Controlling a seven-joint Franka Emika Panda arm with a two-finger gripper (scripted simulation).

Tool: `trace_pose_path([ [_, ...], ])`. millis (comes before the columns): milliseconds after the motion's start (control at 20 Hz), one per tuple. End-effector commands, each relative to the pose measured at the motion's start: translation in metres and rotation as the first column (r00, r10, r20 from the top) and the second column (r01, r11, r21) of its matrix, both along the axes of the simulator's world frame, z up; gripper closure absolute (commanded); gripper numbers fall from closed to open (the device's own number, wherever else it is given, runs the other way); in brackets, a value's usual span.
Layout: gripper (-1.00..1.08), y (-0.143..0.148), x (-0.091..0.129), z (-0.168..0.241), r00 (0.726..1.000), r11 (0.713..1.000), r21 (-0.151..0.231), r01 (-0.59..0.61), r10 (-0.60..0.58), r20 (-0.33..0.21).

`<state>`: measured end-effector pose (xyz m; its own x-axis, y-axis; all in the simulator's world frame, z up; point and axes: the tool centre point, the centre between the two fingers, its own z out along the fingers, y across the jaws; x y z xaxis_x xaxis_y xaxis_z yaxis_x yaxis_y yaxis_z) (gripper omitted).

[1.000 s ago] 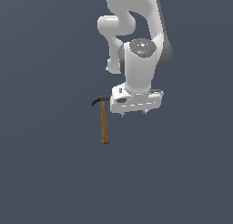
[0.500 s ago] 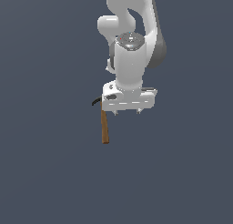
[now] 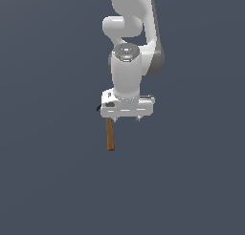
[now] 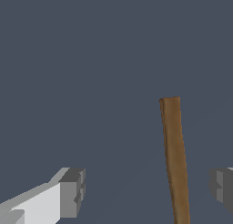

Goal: Pick up the object and move it to a goal position.

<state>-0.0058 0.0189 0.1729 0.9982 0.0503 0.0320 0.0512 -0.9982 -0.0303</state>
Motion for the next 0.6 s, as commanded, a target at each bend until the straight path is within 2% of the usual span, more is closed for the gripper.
trace_pose_path([
  [0, -0.92, -0.015, -0.008, -0.014, 1.0, 1.0, -0.004, 0.008, -0.008, -0.004],
  [550, -0.92, -0.094, -0.067, -0.085, 0.999, 0.999, -0.025, 0.047, -0.048, -0.023],
])
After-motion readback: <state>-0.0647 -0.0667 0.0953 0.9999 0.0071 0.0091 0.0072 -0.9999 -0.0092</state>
